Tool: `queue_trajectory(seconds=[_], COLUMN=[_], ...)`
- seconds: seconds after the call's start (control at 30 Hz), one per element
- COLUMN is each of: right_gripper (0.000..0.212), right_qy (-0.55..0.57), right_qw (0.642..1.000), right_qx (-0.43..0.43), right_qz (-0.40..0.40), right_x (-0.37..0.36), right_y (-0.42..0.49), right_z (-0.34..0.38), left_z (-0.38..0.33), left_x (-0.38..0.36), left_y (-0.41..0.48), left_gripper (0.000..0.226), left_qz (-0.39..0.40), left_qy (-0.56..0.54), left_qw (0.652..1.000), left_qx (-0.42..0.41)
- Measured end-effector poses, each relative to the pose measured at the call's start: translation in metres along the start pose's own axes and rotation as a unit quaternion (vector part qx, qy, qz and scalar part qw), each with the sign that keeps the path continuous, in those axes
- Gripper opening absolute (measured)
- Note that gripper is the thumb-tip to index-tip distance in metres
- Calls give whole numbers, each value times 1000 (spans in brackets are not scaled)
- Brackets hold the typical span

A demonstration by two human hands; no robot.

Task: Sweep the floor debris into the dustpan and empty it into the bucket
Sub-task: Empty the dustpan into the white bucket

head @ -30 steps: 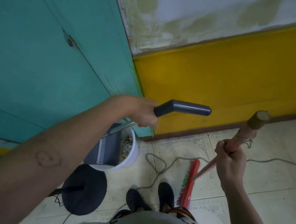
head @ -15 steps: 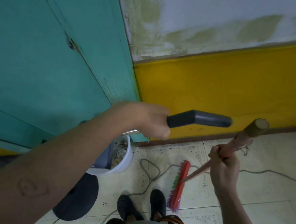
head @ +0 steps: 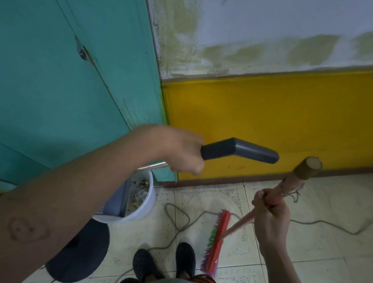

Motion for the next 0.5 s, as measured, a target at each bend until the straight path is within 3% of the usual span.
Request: queue_trajectory(seconds=[0.1,0.23,0.5], right_gripper=[25,23,28], right_qy=[-10,-15,-33], right_qw=[1000,1000,999], right_qx=[-2,-4,6], right_qz=[-1,-1,-7], right_x=[1,4,7], right_y=[-3,-7,-5], right_z=[-1,-4,-5], left_z=[9,30,11], left_x=[8,-26,-8], left_y=[3,20,8], left_gripper=[32,28,34], left_qz=[-28,25,12], left_qy=[-29,-24,-7], left_qw=[999,999,1000], left_qx=[-5,32,-6])
Point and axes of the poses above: each hand's wrist, its own y-axis towards the middle knuckle, its own x-axis out of the back of the hand, z = x × y, the point moved 10 cm from there along y, towards the middle knuckle, and after that the axes turned 10 degrees about z, right-handed, at the moved point
